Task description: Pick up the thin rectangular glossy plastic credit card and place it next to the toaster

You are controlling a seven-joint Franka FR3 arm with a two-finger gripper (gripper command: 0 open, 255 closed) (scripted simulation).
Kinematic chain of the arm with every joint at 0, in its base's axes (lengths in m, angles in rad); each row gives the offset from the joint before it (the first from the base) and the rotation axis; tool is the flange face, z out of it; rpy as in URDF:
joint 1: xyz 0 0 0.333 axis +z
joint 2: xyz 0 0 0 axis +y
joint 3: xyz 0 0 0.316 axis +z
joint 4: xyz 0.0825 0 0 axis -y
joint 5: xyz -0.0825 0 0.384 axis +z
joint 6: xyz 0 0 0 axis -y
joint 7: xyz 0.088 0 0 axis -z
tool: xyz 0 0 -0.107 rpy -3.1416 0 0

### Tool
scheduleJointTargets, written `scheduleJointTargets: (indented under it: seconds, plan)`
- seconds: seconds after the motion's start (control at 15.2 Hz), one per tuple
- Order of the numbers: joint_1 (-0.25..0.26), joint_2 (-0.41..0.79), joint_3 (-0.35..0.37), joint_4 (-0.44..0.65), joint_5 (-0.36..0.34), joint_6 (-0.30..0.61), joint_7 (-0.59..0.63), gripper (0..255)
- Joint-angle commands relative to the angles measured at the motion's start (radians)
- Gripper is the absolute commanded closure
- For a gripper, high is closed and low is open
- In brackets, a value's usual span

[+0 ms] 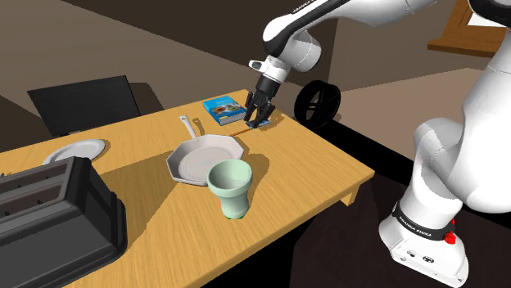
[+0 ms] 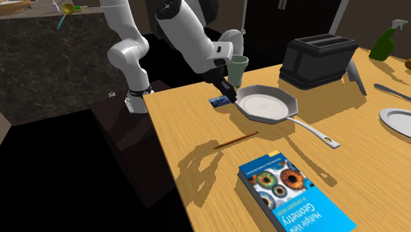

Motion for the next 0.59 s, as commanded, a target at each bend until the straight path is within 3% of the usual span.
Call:
scheduleJointTargets:
  seconds: [0.0,0.53]
  plan:
    - [-0.001,-0.014,0.002,0.012,-0.021,-0.016,0.024,255]
    - [-0.008,-0.063,0.011,0.068,-0.088,-0.086,0.108,255]
